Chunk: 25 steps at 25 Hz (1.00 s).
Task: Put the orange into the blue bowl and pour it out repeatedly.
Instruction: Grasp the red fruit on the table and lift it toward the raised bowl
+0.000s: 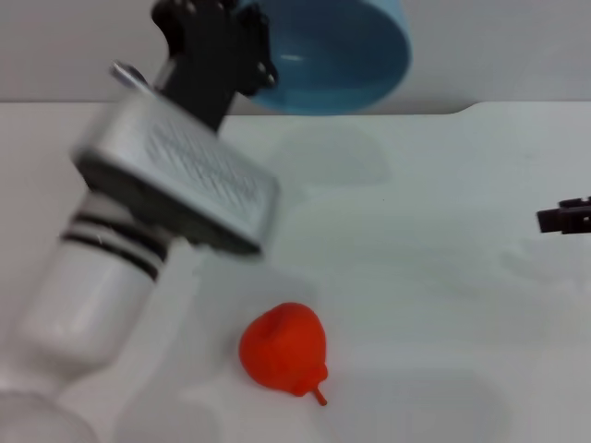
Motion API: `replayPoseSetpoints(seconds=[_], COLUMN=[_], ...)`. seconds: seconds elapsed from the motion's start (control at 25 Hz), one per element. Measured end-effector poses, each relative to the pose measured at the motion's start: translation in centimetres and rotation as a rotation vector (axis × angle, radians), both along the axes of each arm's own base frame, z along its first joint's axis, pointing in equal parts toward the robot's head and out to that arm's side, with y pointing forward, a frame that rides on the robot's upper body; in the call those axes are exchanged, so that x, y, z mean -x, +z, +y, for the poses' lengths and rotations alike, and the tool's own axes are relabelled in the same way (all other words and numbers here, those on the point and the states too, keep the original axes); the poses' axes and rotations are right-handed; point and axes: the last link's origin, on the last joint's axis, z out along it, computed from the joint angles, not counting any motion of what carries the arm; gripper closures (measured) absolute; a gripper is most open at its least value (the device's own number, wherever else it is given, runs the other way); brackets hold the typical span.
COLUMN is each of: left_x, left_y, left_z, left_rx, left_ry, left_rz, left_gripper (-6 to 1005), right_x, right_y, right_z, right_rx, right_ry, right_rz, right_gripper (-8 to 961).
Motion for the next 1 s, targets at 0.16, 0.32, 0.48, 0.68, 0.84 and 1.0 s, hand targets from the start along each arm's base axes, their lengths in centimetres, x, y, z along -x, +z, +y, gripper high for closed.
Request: replayPoseSetpoints(seconds=[0.16, 0.32, 0.48, 0.68, 0.84, 1.0], left_x=[0.6, 2.3, 5.0, 7.3, 7.9, 8.3], left_y=[1.8, 3.4, 4.5, 5.7, 7.7, 9.8], left_z=[2.8, 5.3, 7.4, 8.1, 7.5, 6.7], left_rx=[0.293, 0.673, 0.943, 1.052, 1.020, 0.920], left_ry=[0.169, 0.307, 0.551, 0.820, 0.948, 1.119], left_rz=[-0.152, -0.364, -0.519, -0.605, -0.567, -0.456], left_gripper=[1001, 1000, 1000, 1001, 1001, 1001], right_x=[1.2, 2.4, 3.5, 5.3, 6.3, 7.4], right_y=[-1.2, -3.1, -4.5, -7.3, -10.5, -13.9], right_z=[0.4, 1.1, 1.6, 2.2, 2.3, 2.4], right_rx=[0.043, 0.088, 0.113, 0.171, 0.234, 0.280], right_ry=[0.114, 0.223, 0.282, 0.366, 0.426, 0.456], right_rz=[-0.022, -0.072, -0.102, -0.146, -0.177, -0.147], right_gripper=[541, 537, 533, 528, 524, 490])
